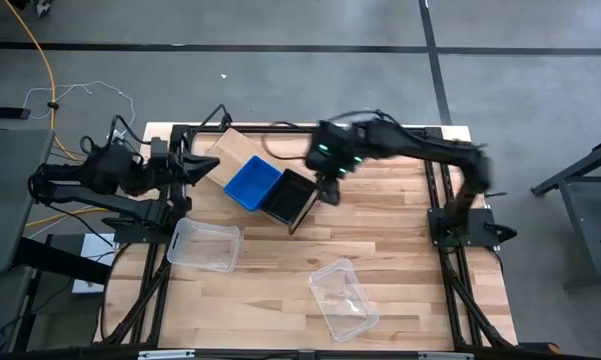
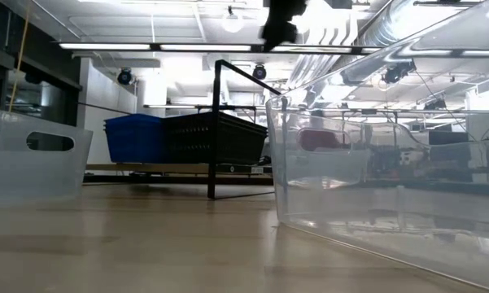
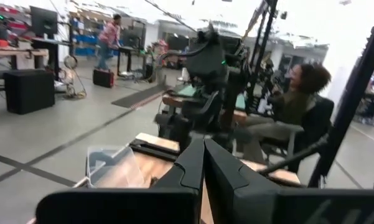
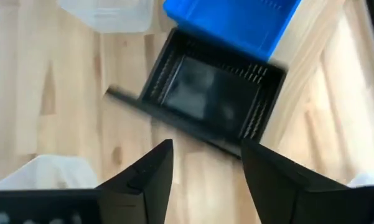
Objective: Stack baskets on shelf by color
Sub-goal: Stack the blue bin on top of the other blue bins on the shelf
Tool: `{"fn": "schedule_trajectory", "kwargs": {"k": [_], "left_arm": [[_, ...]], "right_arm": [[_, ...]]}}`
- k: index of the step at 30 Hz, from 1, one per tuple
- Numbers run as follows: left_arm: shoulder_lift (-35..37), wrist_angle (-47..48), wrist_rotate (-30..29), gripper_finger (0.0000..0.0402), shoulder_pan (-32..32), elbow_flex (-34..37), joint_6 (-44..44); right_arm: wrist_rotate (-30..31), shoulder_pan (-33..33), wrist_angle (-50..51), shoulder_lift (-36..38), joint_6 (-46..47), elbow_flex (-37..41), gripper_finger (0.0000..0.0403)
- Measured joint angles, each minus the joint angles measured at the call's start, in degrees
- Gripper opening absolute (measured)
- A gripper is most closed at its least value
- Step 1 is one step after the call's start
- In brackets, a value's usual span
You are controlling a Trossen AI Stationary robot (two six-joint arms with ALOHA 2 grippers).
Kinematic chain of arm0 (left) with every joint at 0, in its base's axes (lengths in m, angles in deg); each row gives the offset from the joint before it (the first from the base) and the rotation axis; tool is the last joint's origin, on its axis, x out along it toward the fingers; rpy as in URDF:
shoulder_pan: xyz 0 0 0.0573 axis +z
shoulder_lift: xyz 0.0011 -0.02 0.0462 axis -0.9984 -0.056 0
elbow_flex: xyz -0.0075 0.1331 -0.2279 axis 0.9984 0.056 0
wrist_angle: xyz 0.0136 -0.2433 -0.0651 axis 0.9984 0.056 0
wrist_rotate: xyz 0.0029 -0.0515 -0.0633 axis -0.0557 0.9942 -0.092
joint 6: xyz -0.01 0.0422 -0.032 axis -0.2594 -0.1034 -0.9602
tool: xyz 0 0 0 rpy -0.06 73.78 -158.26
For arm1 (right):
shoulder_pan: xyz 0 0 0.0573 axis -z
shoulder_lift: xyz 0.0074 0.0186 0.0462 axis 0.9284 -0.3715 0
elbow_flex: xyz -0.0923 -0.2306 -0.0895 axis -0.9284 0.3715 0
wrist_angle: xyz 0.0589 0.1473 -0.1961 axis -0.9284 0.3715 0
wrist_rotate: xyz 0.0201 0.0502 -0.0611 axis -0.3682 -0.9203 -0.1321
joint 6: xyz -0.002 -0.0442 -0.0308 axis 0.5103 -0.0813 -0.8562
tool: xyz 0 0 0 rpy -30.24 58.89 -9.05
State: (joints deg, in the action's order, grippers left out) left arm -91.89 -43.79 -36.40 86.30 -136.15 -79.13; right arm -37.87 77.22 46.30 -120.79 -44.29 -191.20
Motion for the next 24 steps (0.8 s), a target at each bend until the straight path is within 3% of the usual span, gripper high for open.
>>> {"fn": "schedule_trajectory", "kwargs": {"k": [5,10,14,20,24], "left_arm": [[0.04,2.51,1.34,0.0000,0.00,0.00,-0.35],[-0.70,9.12,-0.67,0.0000,0.02,-0.02,1.93],[-4.83,19.96,-3.12,0.0000,0.20,-0.02,-1.49],[-17.50,34.26,9.17,0.0000,0.11,0.00,-6.39],[-26.21,39.78,11.50,0.0000,0.07,0.00,-6.43]], "right_arm": [[1.49,-4.67,-17.37,19.82,16.86,27.73,0.0165],[4.73,-12.13,-31.84,34.97,34.08,44.52,0.0165],[14.05,-17.49,-36.47,41.18,40.72,50.39,0.0165],[19.61,-20.89,-35.98,42.55,42.89,51.72,0.0165],[20.63,-21.01,-35.89,42.10,42.89,51.72,0.0164]]}}
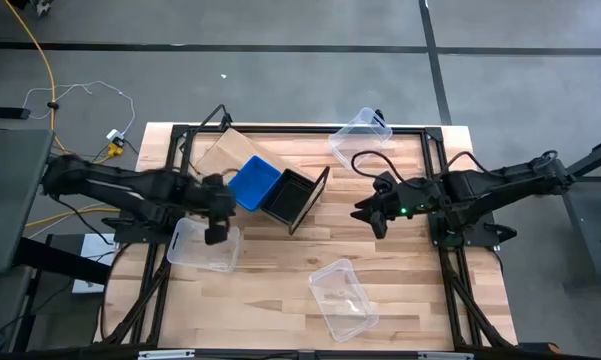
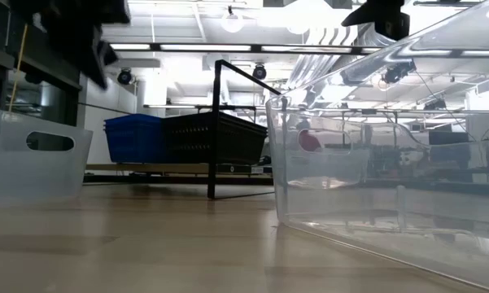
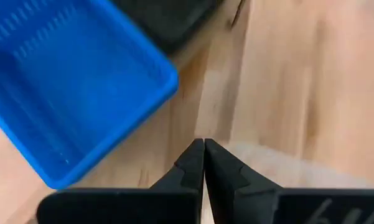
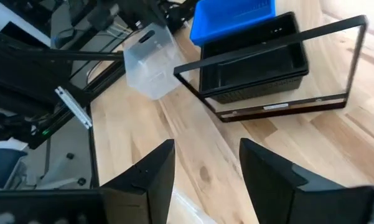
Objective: Stack baskets on shelf by color
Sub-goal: Stack the blue bin on top of the other blue bins on the shelf
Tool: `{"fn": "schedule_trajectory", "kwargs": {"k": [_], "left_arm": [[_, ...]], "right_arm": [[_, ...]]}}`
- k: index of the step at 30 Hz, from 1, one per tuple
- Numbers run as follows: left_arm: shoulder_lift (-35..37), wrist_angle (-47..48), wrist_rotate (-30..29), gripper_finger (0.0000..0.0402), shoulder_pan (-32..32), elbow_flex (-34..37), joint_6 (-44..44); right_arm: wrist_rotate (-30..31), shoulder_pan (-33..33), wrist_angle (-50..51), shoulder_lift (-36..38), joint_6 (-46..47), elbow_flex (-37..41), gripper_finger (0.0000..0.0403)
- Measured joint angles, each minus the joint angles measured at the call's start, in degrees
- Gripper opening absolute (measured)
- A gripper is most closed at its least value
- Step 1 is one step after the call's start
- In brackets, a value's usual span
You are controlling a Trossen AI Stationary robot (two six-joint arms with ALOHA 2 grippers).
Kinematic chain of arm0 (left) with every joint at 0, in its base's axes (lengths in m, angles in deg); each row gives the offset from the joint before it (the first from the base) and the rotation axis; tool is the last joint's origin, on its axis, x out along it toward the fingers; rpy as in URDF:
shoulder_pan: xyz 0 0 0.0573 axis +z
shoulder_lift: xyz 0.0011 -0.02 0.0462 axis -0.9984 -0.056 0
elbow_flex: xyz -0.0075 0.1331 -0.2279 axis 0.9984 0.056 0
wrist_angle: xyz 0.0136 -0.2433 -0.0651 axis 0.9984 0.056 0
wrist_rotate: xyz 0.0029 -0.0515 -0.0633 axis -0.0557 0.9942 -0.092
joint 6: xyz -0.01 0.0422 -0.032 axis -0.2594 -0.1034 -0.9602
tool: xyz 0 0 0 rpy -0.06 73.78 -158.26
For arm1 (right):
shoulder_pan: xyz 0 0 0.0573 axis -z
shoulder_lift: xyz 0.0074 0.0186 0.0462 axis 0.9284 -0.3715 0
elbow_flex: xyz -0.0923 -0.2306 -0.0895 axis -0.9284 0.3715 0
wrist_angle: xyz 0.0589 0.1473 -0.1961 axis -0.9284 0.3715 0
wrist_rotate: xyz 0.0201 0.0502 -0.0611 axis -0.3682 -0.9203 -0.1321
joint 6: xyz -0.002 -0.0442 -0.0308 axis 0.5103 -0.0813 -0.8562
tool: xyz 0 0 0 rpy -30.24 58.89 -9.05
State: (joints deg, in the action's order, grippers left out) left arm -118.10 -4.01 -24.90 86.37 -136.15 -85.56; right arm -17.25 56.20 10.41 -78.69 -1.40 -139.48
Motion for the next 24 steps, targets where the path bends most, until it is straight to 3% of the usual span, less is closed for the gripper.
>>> {"fn": "schedule_trajectory", "kwargs": {"k": [4,11,17,24], "left_arm": [[-6.57,0.61,-0.49,0.0000,0.02,0.00,0.02],[-12.61,0.52,-5.52,0.0000,0.02,0.00,0.24],[-13.18,-1.26,-10.83,0.0000,0.22,0.00,0.03],[-13.18,-5.44,-10.27,0.0000,2.90,0.00,2.75]], "right_arm": [[3.06,0.00,0.22,-0.28,1.29,0.00,0.0135],[2.84,0.02,1.10,-0.28,0.68,0.00,0.0009],[2.89,0.02,1.29,-0.28,0.31,0.00,0.0032],[2.89,0.02,1.36,-0.31,-0.06,0.00,0.0003]]}}
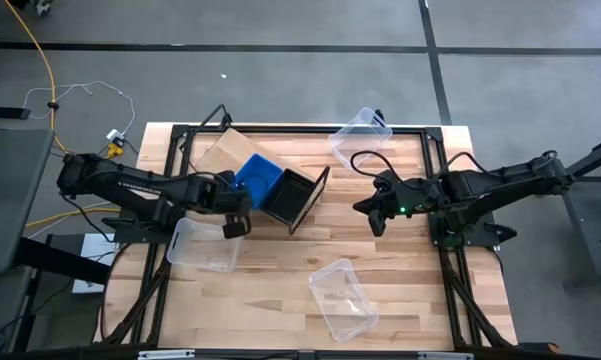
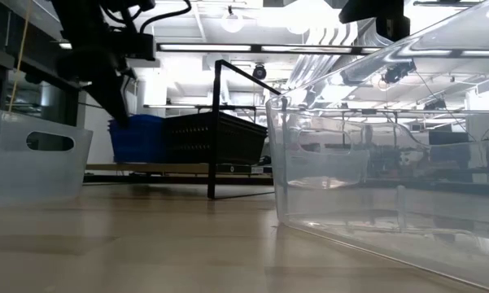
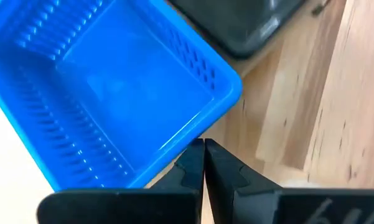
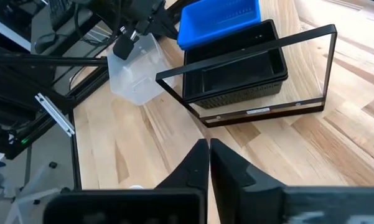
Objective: Stack baskets on shelf by color
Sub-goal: Stack the blue bin on top of the other blue bins on the shelf, then put the top transparent bin on the shelf
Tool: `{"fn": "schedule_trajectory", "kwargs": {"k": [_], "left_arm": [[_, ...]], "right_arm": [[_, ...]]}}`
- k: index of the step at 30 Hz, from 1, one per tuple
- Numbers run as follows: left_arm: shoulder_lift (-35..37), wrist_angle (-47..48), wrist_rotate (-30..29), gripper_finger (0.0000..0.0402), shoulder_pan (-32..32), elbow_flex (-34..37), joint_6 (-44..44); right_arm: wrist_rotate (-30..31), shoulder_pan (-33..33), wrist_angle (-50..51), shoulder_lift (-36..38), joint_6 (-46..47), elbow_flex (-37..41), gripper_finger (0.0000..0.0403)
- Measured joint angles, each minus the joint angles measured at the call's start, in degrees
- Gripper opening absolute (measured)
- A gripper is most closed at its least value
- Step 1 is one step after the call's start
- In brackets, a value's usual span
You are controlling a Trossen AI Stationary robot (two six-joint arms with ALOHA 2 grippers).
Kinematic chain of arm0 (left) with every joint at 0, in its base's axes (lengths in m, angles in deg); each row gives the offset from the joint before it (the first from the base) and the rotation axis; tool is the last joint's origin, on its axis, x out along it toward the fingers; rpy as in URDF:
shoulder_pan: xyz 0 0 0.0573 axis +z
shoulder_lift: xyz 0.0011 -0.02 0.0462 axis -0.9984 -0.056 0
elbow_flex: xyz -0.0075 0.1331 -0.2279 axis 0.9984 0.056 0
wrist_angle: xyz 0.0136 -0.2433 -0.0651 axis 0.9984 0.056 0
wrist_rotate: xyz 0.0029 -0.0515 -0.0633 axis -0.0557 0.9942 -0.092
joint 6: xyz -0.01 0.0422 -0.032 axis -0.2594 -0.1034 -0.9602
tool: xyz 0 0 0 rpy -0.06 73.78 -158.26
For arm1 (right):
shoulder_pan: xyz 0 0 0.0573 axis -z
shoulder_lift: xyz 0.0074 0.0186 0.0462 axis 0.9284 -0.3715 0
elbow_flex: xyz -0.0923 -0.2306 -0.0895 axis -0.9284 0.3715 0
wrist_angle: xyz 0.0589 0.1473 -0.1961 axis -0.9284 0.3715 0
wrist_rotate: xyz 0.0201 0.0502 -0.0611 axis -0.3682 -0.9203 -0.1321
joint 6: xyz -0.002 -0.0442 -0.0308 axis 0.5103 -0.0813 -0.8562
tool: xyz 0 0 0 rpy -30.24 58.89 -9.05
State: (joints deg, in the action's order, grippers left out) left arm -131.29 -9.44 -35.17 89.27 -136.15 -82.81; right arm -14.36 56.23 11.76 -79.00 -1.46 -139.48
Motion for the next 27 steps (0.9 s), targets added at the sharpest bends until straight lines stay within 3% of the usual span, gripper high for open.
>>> {"fn": "schedule_trajectory", "kwargs": {"k": [6,10,16,22,27], "left_arm": [[0.01,-3.90,0.23,0.0000,2.51,0.00,3.09],[0.50,-0.23,4.43,0.0000,3.16,-1.80,4.18],[7.05,2.86,9.08,0.0000,2.40,-6.96,3.02],[19.00,-3.87,3.84,0.0000,-0.30,-8.33,-2.07],[27.14,-11.17,-5.76,0.0000,-3.08,-8.39,-4.25]], "right_arm": [[-0.62,0.00,-0.07,0.00,0.00,0.00,0.0011],[-3.74,0.02,-1.14,0.00,-0.04,0.00,0.0012],[-7.20,0.70,-1.94,-0.02,-1.71,0.00,0.0019],[-4.67,3.53,-3.92,-0.02,-3.40,0.00,0.0079],[-1.46,12.25,-5.17,-0.31,-6.44,-0.02,0.0159]]}}
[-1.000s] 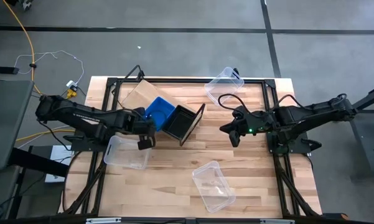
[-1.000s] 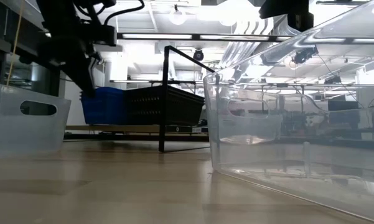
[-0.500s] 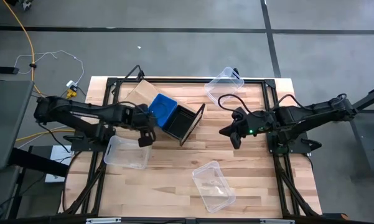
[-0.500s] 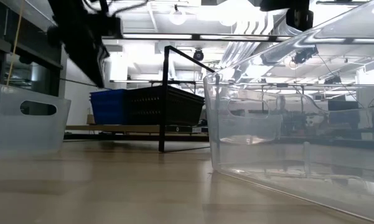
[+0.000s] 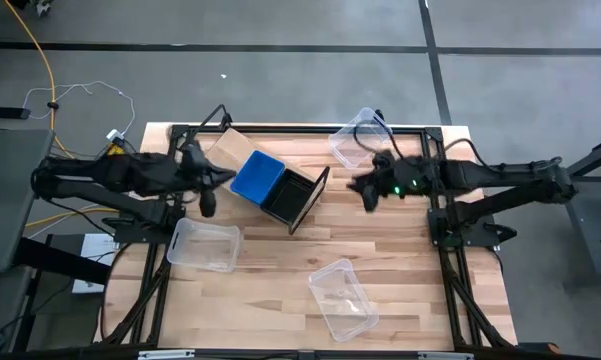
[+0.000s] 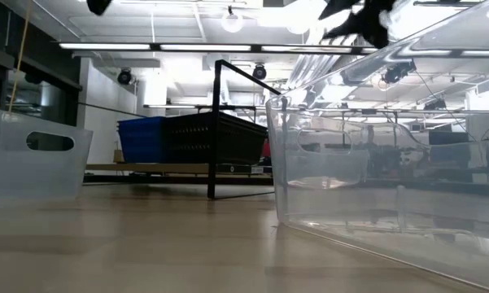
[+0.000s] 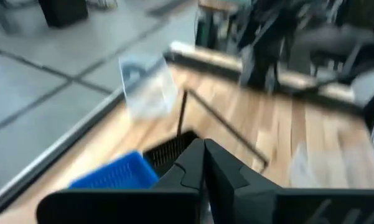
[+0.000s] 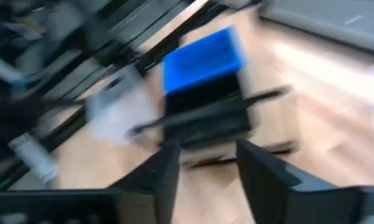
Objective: Stack baskets on shelf by color
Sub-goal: Put the top transparent bin on the shelf
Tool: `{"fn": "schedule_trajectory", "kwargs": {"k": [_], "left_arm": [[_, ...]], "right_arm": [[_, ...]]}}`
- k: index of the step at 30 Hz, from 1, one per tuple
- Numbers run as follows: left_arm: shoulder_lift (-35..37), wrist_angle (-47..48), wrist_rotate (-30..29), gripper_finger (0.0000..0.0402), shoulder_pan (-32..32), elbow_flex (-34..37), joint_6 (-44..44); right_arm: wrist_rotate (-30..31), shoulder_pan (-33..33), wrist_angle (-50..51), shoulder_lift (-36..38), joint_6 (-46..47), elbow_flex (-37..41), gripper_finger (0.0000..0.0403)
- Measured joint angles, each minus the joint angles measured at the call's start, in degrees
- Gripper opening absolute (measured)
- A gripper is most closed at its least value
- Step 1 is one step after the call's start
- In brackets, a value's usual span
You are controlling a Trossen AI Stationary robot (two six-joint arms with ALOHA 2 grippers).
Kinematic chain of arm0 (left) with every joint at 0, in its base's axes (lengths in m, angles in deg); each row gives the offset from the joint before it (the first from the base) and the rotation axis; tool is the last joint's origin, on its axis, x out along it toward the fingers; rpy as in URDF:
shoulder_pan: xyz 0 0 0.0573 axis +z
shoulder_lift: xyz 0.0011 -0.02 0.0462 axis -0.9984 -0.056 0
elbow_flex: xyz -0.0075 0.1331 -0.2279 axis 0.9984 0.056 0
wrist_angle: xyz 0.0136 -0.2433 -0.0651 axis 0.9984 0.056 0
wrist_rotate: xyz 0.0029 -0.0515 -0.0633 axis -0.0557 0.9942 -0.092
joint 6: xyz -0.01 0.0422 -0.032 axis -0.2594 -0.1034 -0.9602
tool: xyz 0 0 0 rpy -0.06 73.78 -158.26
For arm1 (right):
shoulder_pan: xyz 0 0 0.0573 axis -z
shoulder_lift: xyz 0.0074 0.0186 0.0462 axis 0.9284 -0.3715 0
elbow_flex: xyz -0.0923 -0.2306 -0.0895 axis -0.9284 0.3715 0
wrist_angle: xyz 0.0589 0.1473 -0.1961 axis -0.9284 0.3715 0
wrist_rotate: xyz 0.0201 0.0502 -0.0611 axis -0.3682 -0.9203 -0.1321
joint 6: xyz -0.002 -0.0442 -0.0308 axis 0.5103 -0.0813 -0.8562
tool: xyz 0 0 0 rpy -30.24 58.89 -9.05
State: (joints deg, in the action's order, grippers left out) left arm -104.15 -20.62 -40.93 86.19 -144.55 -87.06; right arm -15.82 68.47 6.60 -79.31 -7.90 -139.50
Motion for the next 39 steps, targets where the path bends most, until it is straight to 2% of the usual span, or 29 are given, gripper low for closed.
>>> {"fn": "schedule_trajectory", "kwargs": {"k": [3,6,13,22,32,39], "left_arm": [[2.40,-3.27,-3.11,0.0000,-1.38,0.00,0.40],[3.36,-5.77,-5.37,0.0000,-2.47,0.00,0.45],[2.00,-11.72,-6.61,0.0000,-3.65,0.00,0.43],[0.70,-13.03,-6.83,0.0000,-3.63,0.02,-4.88],[-0.34,-13.14,-6.83,0.0000,-3.63,0.04,-7.19],[-1.13,-12.97,-6.83,0.0000,-3.63,0.07,-7.50]], "right_arm": [[-1.07,7.19,0.23,-1.22,-3.20,0.00,0.0198],[-3.20,13.86,0.21,-4.03,-7.35,-0.04,0.0222],[-7.55,22.89,0.33,-14.96,-16.03,-0.04,0.0229],[-7.59,24.91,0.33,-25.38,-20.50,-0.04,0.0229],[-1.34,24.91,0.17,-31.91,-21.05,-0.04,0.0229],[-1.17,24.87,-2.10,-35.73,-20.60,-0.04,0.0226]]}}
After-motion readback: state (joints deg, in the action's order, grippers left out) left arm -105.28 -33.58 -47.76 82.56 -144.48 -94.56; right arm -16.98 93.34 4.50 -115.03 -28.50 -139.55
